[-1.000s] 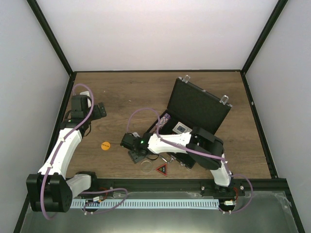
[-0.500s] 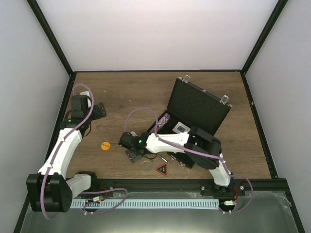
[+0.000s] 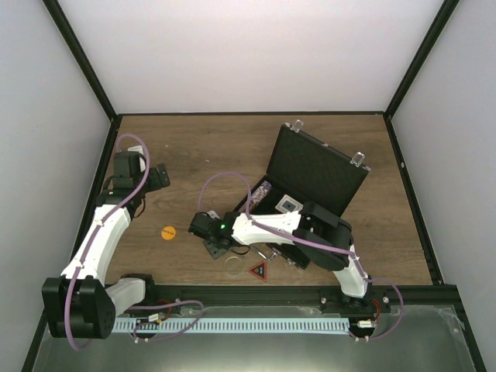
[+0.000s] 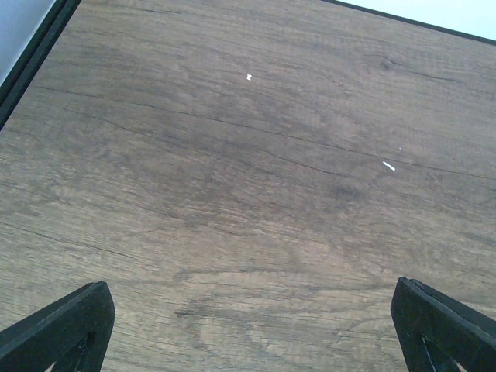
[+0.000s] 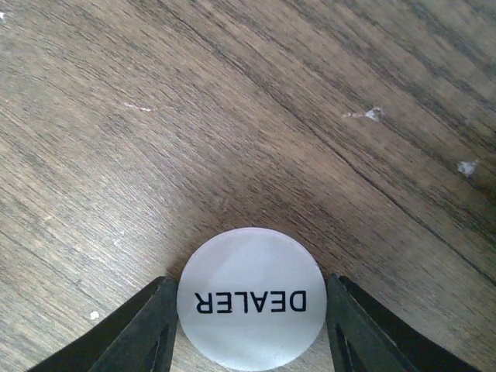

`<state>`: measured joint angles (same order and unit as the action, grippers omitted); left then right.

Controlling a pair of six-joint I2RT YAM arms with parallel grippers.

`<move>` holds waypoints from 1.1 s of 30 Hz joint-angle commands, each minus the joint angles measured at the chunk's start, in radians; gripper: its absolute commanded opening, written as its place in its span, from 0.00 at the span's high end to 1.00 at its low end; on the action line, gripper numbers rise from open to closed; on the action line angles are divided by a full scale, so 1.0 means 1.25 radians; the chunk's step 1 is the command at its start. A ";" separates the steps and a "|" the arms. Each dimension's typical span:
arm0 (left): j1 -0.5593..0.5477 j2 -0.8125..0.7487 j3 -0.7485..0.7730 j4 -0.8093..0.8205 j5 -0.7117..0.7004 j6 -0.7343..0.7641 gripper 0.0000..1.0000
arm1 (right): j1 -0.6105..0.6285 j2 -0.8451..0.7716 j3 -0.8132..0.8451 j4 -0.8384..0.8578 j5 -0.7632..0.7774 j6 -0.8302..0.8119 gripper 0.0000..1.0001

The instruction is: Pack up texas hold em set

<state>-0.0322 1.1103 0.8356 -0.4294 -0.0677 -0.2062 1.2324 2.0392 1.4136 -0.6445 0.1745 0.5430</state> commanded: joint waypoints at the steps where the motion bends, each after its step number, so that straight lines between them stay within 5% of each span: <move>1: 0.003 0.006 0.000 0.007 0.004 0.007 0.00 | 0.009 0.027 0.011 -0.044 -0.003 0.017 0.49; 21: 0.003 0.005 -0.001 0.005 0.004 0.005 0.00 | -0.020 -0.153 0.017 -0.143 0.099 0.062 0.50; 33: 0.003 0.005 -0.001 0.005 0.002 0.007 0.00 | -0.243 -0.375 -0.251 -0.053 0.033 0.047 0.49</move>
<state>-0.0322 1.1107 0.8356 -0.4294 -0.0666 -0.2054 1.0126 1.6535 1.1828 -0.7547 0.2512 0.5991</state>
